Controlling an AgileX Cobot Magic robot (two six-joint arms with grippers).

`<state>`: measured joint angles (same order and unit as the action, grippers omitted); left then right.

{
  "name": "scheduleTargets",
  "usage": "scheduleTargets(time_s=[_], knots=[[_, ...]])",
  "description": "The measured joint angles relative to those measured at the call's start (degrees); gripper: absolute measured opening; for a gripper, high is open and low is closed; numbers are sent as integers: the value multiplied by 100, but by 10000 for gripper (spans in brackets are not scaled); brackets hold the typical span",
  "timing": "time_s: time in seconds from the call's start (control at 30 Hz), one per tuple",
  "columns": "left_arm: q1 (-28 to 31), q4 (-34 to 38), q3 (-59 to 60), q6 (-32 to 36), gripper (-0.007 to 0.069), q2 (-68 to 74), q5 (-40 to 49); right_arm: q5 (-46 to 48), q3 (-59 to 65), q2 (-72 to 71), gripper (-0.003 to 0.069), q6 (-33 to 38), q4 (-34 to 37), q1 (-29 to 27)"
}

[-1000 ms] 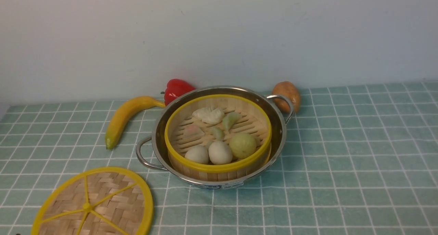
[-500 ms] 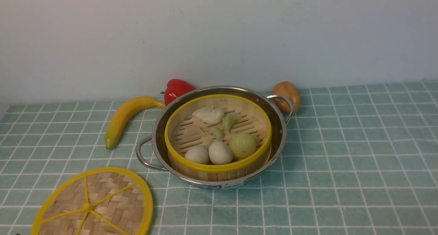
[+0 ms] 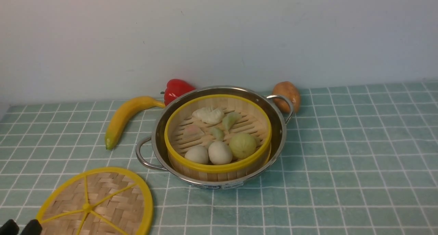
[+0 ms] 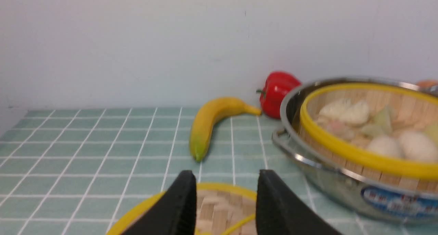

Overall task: Place the steamer in the pot on the blue tablecloth, and put the lid on the steamer.
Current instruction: 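Grasp the bamboo steamer lid lying on the table by its centre knob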

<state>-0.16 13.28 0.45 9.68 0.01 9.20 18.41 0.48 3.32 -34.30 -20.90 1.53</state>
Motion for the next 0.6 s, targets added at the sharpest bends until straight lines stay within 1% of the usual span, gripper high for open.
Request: scheduleTargets(time_s=[0.2, 0.23, 0.27, 0.33, 0.37, 0.43, 0.5, 0.53, 0.57, 0.6], knots=[[0, 1415, 0, -12, 243, 0, -956, 0, 0, 0, 240, 0, 0, 0], [0, 1453, 0, -12, 243, 0, -1029, 0, 0, 0, 240, 0, 0, 0], [0, 1683, 0, -26, 243, 0, -1235, 0, 0, 0, 240, 0, 0, 0], [0, 1952, -22, -65, 243, -4, -1196, 0, 0, 0, 240, 0, 0, 0], [0, 1971, -31, -70, 243, -4, -1196, 0, 0, 0, 240, 0, 0, 0], [0, 2138, -430, -90, 243, 62, -328, 0, 0, 0, 240, 0, 0, 0], [0, 2154, -884, -104, 243, 301, 308, 0, 0, 0, 240, 0, 0, 0], [0, 2154, -884, -104, 243, 338, 395, 0, 0, 0, 240, 0, 0, 0], [0, 2100, -1345, -97, 243, 676, 1140, 0, 0, 0, 240, 0, 0, 0], [0, 1998, -1649, -62, 243, 873, 1609, 0, 0, 0, 240, 0, 0, 0]])
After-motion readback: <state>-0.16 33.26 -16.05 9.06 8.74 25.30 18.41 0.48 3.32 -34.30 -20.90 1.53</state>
